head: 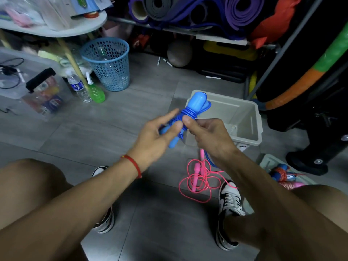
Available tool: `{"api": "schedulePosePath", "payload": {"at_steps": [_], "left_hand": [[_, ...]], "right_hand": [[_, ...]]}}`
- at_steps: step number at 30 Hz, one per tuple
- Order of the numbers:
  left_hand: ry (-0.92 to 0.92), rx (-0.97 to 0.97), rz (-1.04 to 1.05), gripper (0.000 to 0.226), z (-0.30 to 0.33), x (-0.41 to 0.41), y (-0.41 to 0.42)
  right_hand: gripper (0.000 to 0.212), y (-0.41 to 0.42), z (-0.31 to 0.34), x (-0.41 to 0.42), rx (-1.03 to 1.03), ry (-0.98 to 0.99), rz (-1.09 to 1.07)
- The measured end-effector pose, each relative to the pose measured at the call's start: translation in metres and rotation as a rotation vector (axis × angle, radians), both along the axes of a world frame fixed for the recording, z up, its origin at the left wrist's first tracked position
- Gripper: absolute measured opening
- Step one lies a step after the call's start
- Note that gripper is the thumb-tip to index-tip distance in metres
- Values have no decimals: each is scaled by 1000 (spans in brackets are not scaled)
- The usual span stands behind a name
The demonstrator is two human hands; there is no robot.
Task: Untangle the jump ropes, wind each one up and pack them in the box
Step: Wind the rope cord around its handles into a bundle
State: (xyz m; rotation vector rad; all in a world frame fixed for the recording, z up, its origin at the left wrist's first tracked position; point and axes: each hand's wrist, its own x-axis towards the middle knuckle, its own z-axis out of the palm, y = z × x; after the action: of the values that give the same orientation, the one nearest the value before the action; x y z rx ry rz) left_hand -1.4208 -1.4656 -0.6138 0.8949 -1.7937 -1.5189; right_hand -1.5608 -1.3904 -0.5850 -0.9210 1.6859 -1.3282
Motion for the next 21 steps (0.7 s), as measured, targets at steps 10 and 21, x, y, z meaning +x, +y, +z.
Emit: {"api": "schedulePosePath", "payload": {"at_steps": [10, 21], "left_hand": [[-137, 105, -62, 20, 6, 7, 0], [-852, -643, -2, 32, -2, 1, -3]], "right_hand": [[40, 3, -12, -6, 8, 222, 74], [26, 8, -6, 5, 211, 989, 71]]}}
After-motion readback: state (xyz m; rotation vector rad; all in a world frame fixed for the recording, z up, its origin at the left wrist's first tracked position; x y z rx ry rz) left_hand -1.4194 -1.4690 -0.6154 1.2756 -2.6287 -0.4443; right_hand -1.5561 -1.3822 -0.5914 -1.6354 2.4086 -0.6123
